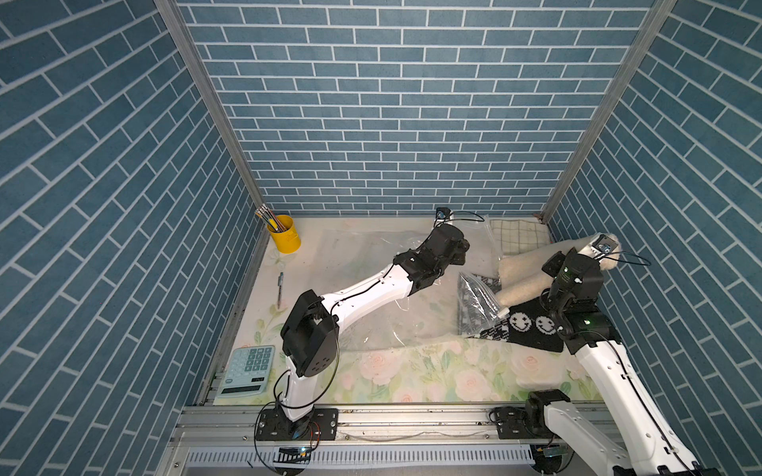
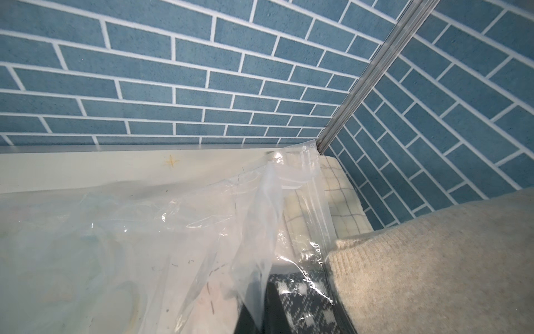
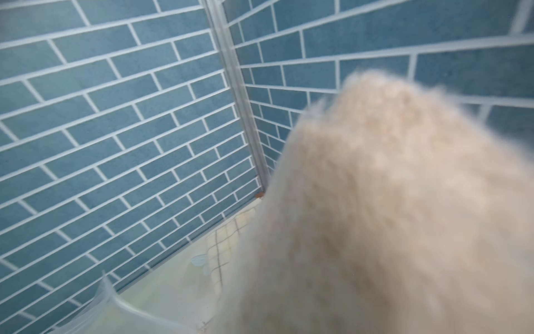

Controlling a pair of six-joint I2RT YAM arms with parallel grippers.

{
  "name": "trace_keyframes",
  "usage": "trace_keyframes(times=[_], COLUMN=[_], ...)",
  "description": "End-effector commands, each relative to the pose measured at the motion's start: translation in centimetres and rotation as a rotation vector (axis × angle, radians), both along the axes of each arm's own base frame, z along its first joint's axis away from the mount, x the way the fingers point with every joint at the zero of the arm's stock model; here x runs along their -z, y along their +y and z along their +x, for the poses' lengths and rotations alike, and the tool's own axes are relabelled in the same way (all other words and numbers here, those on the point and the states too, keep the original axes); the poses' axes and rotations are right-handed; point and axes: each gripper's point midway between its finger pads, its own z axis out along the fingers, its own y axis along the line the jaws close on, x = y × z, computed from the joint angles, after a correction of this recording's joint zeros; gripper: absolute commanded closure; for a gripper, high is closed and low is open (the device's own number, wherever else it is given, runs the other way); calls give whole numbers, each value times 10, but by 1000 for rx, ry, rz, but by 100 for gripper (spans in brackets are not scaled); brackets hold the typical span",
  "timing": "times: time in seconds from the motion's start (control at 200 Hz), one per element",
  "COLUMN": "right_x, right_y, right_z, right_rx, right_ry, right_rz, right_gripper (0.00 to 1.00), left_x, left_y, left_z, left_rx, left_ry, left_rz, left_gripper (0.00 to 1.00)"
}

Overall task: Take the scarf out of the vacuum bag
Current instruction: Take out the scarf from the vacuum bag.

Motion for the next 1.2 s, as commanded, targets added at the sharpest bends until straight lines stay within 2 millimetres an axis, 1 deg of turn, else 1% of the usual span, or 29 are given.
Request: trace_keyframes(times=[0.0,0.065,0.19,0.235,0.32,0.445,0.615,0.67,0.725,0.88,0.97,1.095,1.155,1.195], right_x=[-48,-60,-72,-75,-78,-80,-74,-70,-69,-65,-67,-62,-58,-56], right_y=[19,22,24,21,7,-2,-12,-15,-17,-20,-20,-11,-3,6], right_z=[6,6,7,5,-3,-10,-16,-17,-18,-19,-18,-8,0,6], right_rx=[-128,-148,-162,-143,-65,-11,52,75,89,109,105,50,1,-55], right_ry=[-111,-128,-108,-94,-69,-47,-21,-7,-1,18,21,35,46,48], right_rz=[-6,-13,-43,-50,-62,-87,-100,-108,-113,-115,-114,-108,-97,-89], right_gripper=[100,100,100,100,100,100,100,100,100,100,100,100,100,100], left_x=[13,19,24,22,23,15,-3,-11,-25,-77,-100,-128,-145,-156], left_y=[4,4,3,2,2,1,-7,-11,-16,-21,-19,-16,-10,-3], left_z=[6,7,8,8,10,11,15,16,17,17,20,23,25,27], left_rx=[-22,-23,-20,-21,-26,-24,-12,3,15,40,33,25,14,-1], left_ry=[4,13,18,17,18,7,-18,-26,-41,-110,-150,-196,-223,-239], left_rz=[23,31,33,30,37,27,11,3,-14,-70,-72,-66,-71,-74], left_gripper=[100,100,100,100,100,100,100,100,100,100,100,100,100,100])
